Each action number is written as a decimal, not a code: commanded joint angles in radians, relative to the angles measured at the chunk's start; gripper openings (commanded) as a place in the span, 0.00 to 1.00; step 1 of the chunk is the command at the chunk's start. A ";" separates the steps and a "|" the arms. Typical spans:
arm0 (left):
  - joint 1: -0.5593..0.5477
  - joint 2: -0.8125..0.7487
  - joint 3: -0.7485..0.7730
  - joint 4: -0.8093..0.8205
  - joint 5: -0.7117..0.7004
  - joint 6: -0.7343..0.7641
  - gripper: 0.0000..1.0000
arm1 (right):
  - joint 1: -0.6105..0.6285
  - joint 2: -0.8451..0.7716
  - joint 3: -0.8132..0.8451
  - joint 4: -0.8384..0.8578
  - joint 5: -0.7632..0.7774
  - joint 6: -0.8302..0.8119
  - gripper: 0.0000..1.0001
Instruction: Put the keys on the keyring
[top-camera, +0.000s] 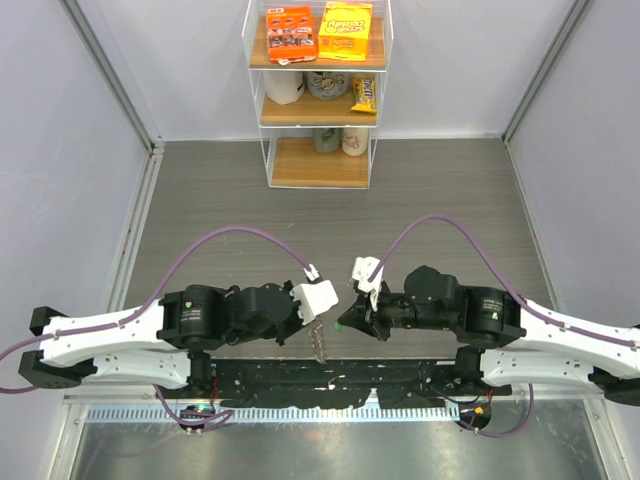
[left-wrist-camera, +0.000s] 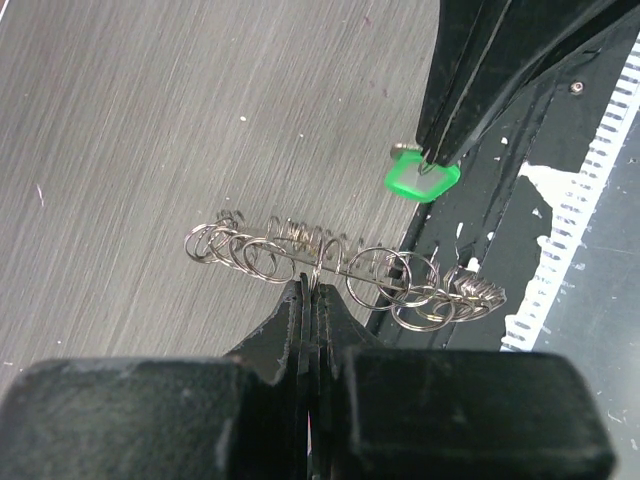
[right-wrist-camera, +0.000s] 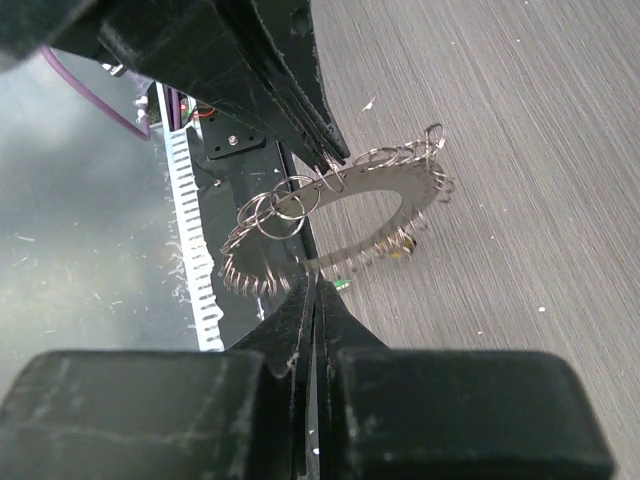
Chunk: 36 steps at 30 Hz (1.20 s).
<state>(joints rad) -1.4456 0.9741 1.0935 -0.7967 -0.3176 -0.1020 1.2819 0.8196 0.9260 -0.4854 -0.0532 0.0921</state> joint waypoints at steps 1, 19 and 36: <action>-0.004 -0.043 0.019 0.080 0.018 0.007 0.00 | 0.020 0.015 0.050 0.074 0.007 -0.063 0.05; -0.004 -0.048 0.028 0.106 0.084 -0.033 0.00 | 0.077 0.021 0.005 0.235 -0.017 -0.218 0.06; -0.004 -0.028 0.052 0.117 0.080 -0.070 0.00 | 0.106 0.032 -0.019 0.251 0.092 -0.229 0.06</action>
<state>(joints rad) -1.4456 0.9535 1.0939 -0.7544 -0.2390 -0.1555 1.3804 0.8513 0.9119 -0.2943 -0.0120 -0.1295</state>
